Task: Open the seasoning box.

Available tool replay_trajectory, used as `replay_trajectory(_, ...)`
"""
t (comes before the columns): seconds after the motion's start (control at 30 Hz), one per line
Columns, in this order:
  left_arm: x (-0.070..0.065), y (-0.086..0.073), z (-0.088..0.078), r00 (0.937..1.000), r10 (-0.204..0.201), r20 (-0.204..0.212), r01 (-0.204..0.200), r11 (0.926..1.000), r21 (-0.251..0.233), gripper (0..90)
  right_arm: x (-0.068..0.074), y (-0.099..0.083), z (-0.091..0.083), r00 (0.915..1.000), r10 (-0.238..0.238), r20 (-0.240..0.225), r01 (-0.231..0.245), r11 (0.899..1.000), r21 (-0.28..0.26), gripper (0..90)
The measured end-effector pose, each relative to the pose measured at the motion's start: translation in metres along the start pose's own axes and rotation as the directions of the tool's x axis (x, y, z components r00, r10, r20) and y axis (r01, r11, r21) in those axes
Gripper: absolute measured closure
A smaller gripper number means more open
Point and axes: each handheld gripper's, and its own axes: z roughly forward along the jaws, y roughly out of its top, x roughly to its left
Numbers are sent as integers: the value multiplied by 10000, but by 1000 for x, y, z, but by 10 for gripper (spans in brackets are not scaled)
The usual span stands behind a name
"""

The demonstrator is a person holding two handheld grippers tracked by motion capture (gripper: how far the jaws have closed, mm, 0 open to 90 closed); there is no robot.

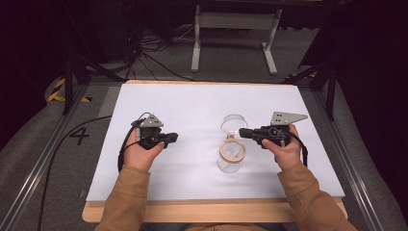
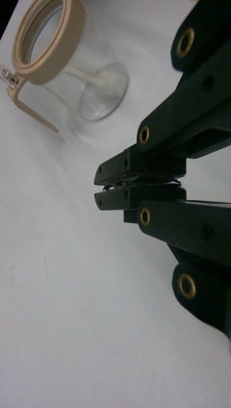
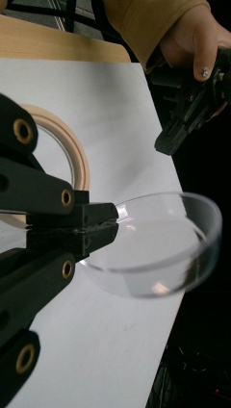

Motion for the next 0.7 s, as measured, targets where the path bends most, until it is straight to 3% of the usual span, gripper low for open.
replay_trajectory(0.17,-1,0,0,10000,20,-20,-21,10000,-36,872,-4,-3,1,9997,41,248,-43,9999,96,900)
replay_trajectory(0.37,-2,1,1,9999,144,-9,-144,9998,-110,872,-2,-1,-1,9997,51,224,-52,10000,44,900)
replay_trajectory(0.5,-7,4,2,9996,160,247,-153,9995,-284,866,1,3,-2,9998,-92,170,91,10000,35,897)
replay_trajectory(0.7,-6,7,-3,9989,253,401,-245,9995,-197,843,4,12,-17,9977,-452,500,448,9990,90,802)
